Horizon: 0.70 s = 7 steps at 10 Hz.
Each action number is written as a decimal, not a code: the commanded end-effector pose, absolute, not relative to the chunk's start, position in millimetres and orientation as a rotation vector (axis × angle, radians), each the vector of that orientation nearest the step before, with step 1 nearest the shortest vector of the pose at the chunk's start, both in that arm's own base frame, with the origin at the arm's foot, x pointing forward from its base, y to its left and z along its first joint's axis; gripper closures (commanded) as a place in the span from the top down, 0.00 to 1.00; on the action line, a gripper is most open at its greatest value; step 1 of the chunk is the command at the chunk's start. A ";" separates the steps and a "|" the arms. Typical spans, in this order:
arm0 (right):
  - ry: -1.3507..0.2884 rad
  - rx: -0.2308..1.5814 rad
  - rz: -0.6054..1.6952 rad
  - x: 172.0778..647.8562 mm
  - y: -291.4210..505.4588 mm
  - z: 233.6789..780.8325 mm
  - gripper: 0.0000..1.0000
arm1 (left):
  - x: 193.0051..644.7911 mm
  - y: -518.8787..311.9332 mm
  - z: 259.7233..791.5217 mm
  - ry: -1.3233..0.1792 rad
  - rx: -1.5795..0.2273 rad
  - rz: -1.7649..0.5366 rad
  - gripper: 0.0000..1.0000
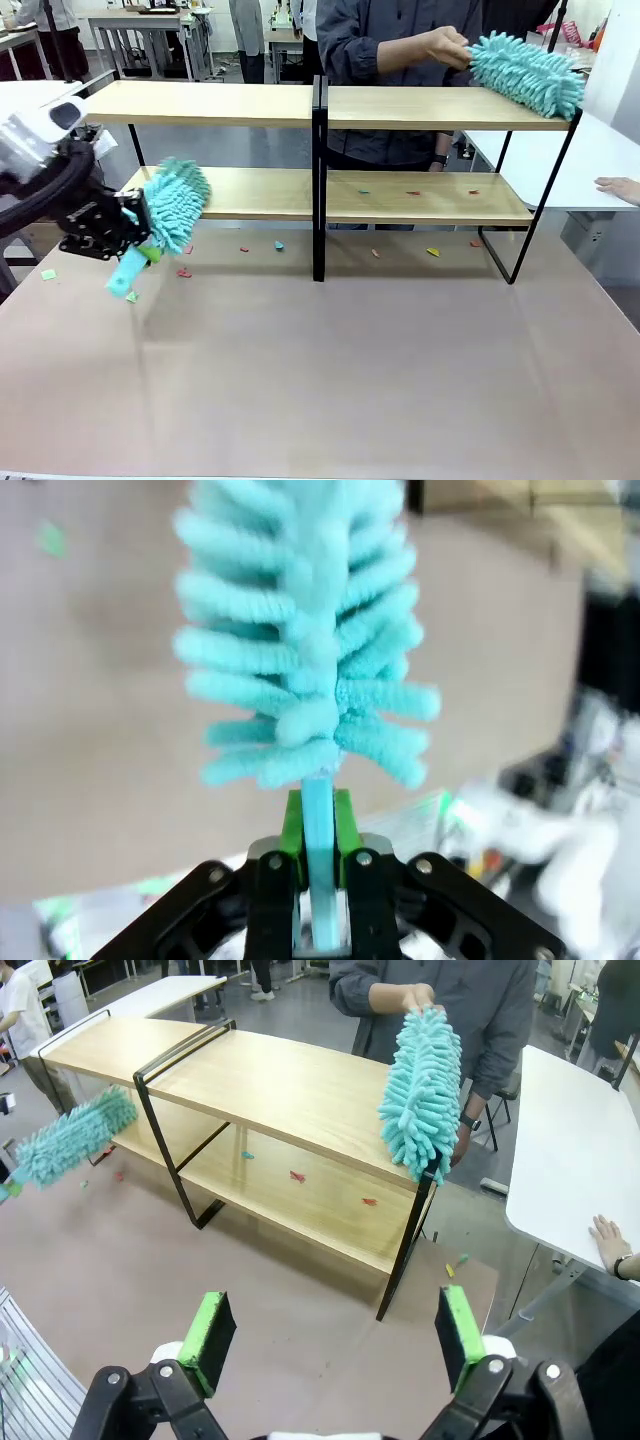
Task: Clean the shelves.
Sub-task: Clean a randomly selected level of the Shelf with the Duster.
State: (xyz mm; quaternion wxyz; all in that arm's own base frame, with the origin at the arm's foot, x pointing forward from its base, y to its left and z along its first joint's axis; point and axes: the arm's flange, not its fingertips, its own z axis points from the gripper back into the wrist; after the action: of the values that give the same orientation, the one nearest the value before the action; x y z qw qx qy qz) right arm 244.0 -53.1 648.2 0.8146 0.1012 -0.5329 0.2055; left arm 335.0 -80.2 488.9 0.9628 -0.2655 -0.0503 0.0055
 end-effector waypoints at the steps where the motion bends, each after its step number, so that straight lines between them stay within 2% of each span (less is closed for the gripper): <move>1: -1.142 0.212 0.447 244.1 -54.3 648.4 1.00 | 281.9 -37.1 474.7 0.002 -0.487 -0.209 0.13; 3: -1.142 0.212 0.447 244.1 -54.3 648.4 1.00 | 239.6 20.8 492.2 0.158 -0.505 -0.484 0.13; 4: -1.142 0.212 0.447 244.1 -54.3 648.4 1.00 | 216.5 52.5 506.8 0.159 -0.562 -0.540 0.13; 6: -1.142 0.212 0.447 244.1 -54.3 648.4 1.00 | 158.3 115.4 535.7 0.046 -0.716 -0.626 0.13; 7: -1.142 0.212 0.447 244.1 -54.3 648.4 1.00 | 123.7 147.6 547.5 -0.097 -0.754 -0.650 0.13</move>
State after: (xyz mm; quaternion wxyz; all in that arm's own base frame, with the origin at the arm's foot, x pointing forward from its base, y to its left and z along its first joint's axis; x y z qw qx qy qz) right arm 244.0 -53.2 648.2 0.8146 0.1013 -0.5330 0.2053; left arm 139.4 120.7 531.3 0.8955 -0.3334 0.0101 -0.2946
